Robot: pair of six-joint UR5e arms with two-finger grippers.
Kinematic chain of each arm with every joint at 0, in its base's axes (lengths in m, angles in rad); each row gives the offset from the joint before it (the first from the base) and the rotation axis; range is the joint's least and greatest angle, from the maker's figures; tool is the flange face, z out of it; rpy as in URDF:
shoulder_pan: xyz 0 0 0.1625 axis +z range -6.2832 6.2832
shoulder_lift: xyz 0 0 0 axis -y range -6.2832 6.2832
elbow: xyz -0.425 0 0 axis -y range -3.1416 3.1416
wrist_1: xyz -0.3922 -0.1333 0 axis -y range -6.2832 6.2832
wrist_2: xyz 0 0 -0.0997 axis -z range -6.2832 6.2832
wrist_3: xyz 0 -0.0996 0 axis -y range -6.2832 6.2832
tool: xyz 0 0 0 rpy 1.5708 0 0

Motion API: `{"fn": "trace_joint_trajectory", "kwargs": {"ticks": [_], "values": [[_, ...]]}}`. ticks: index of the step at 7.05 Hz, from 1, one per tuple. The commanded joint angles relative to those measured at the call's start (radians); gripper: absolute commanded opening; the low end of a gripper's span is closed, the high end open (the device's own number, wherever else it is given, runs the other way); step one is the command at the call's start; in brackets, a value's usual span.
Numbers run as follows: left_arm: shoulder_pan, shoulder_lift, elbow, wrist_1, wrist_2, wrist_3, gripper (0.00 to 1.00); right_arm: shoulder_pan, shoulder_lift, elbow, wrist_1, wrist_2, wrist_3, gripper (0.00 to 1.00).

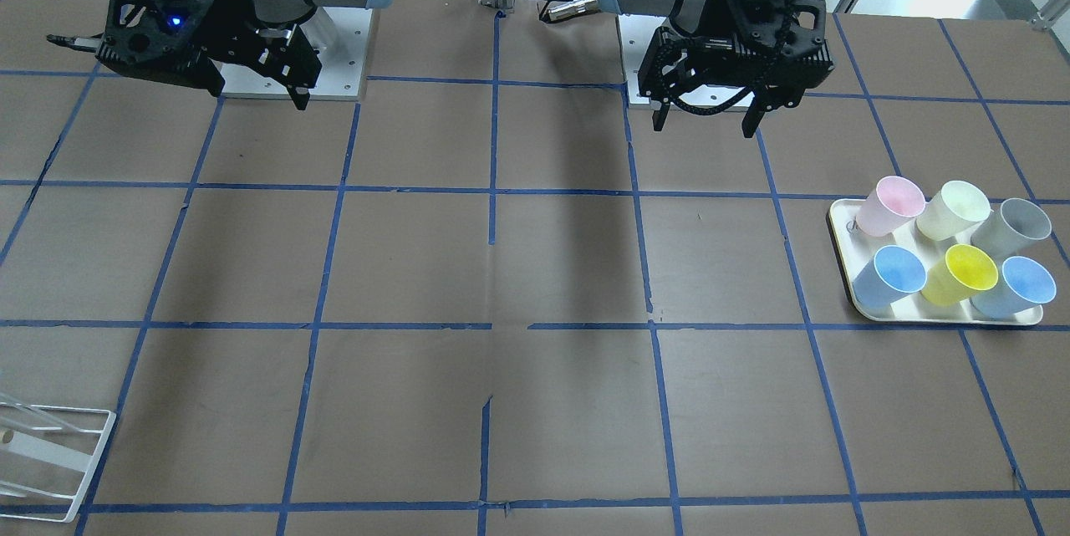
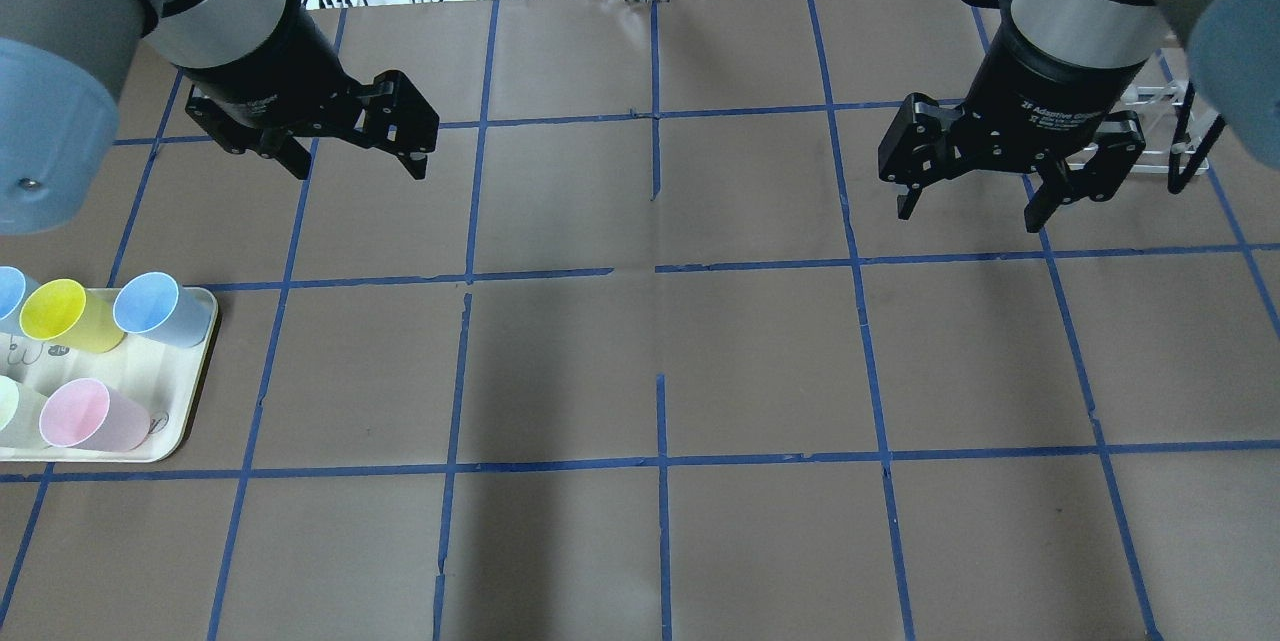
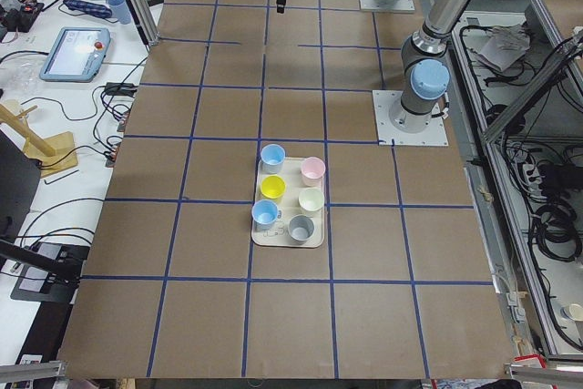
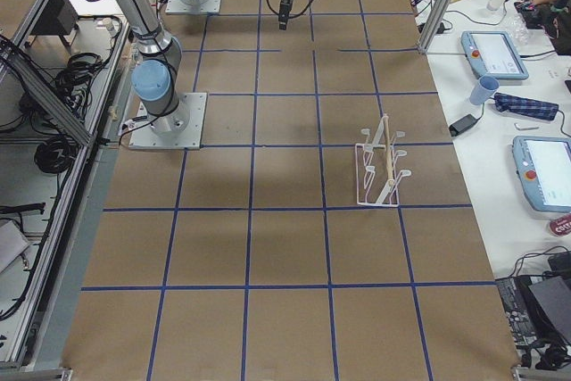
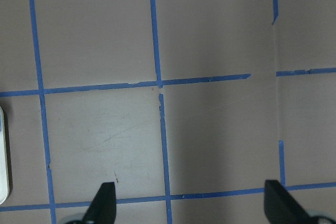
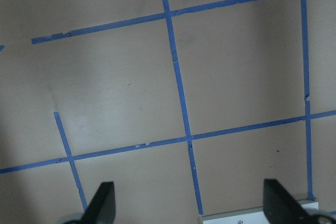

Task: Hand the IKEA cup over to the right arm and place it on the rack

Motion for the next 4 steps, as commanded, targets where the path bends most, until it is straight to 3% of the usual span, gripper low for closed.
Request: {"fn": "trace_joint_trajectory", "kwargs": {"ticks": [1, 4], "values": [[0.000, 0.000, 0.000, 0.000, 0.000, 0.001, 1.00, 0.002, -0.012, 0.006, 0.002, 0.003, 0.007, 1.00], [0.009, 0.000, 0.001, 0.001, 0.000, 0.007, 1.00, 0.002, -0.012, 0.004, -0.003, -0.002, 0.001, 1.00]]}}
